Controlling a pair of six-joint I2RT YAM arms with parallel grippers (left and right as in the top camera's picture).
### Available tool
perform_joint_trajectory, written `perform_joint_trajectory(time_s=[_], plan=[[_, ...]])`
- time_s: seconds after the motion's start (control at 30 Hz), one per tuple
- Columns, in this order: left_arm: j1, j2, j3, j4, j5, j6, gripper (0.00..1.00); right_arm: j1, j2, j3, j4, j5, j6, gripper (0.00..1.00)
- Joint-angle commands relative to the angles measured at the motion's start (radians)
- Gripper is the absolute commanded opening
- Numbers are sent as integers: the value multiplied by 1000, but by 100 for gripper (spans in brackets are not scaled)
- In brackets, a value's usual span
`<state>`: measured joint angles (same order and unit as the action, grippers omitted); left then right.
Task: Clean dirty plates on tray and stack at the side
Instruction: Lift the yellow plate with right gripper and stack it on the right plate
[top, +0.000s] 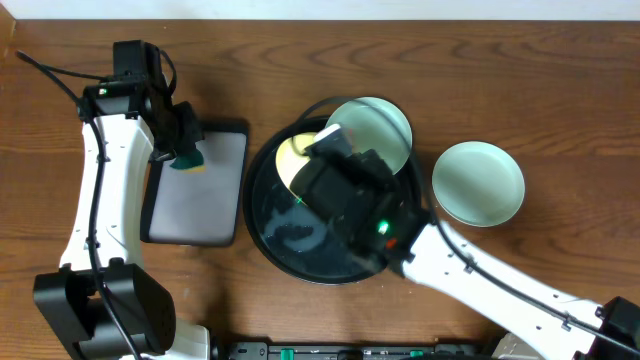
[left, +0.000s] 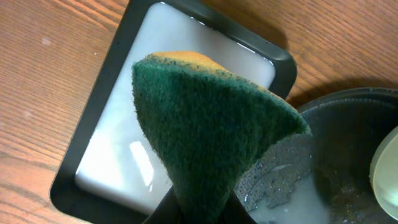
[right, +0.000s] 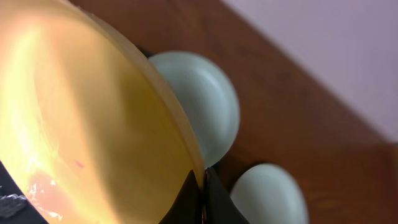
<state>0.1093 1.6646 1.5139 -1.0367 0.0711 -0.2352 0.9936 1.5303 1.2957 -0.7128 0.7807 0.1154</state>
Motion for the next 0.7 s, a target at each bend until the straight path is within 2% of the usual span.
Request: perform_joint_trajectory(time_s=[0.0,0.23,0.53,0.63,0.67], plan=[[1,-16,23,-2,-12,13,8,71,-19,20,35,267,-94,1],[1,-16,14,2,-12,13,8,161,-19,20,201,530,-222,1],[1,-16,14,1,-12,13,8,164,-19,19,192,520,-205,1],[1,-16,14,1,-12,13,8,155,-19,19,123,449,-138,1],[1,-16,14,1,-12,13,8,145,-19,19,67,381,-71,1]])
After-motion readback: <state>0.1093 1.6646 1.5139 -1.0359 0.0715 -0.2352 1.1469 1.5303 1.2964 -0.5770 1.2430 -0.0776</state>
